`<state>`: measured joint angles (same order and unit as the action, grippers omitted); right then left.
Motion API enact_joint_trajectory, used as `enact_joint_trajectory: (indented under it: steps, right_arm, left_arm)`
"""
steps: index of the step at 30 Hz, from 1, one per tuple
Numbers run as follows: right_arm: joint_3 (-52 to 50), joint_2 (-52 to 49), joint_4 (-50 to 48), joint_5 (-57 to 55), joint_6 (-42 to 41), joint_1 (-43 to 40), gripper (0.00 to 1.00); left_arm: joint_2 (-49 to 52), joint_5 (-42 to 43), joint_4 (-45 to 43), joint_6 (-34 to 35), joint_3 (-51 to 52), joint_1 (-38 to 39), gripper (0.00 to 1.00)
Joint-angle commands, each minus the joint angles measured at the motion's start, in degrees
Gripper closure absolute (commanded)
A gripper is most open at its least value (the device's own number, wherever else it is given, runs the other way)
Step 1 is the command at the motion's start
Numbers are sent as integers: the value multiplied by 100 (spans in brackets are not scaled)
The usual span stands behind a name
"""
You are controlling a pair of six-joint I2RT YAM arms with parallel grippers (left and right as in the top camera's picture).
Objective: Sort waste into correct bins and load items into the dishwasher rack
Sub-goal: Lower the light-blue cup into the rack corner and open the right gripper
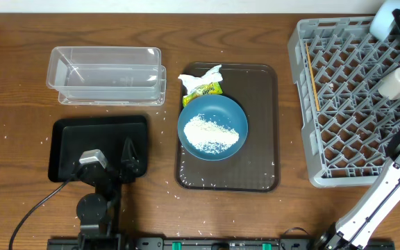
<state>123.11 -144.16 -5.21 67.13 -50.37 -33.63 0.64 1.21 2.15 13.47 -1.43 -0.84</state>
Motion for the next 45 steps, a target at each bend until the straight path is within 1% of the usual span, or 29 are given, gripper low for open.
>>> enact_joint_trajectory:
  steps: [1, 3, 5, 7, 13, 24, 28, 32, 35, 39, 42, 45]
  right_arm:
    - [7, -127, -138, 199, -83, -7, 99]
    - [9, -127, -361, 260, -304, -7, 99]
    - [7, -127, -837, 339, -678, -4, 99]
    - [7, -127, -1117, 341, -846, 17, 99]
    - [7, -151, -1091, 249, -693, 20, 99]
    - [9, -387, -140, 236, -24, -212, 99]
    - [24, -354, -142, 354, -105, -422, 99]
    - [24, -291, -138, 538, -240, -629, 94]
    - [24, -197, -136, 577, -407, -756, 88]
    - [24, 28, 42, 514, -393, -846, 81]
    - [24, 221, 529, 238, -240, -859, 78]
    - [24, 428, 1488, -223, 251, -857, 78]
  left_arm:
    - [-2, -55, 190, -35, 120, 28, 5]
    - [-2, -55, 190, -37, 120, 28, 5]
    - [-2, -55, 192, -37, 120, 28, 5]
    - [-2, -55, 192, -35, 120, 28, 5]
    - [-2, -55, 192, -35, 120, 28, 5]
    - [-2, -55, 192, -37, 120, 28, 5]
    - [-2, -55, 192, -35, 120, 28, 5]
    - [-2, -55, 192, -35, 120, 28, 5]
    - [-2, -55, 192, -37, 120, 28, 5]
    - [-2, -55, 190, -37, 120, 28, 5]
    - [-2, -55, 190, -37, 120, 28, 5]
    - [-4, -55, 190, -37, 120, 28, 5]
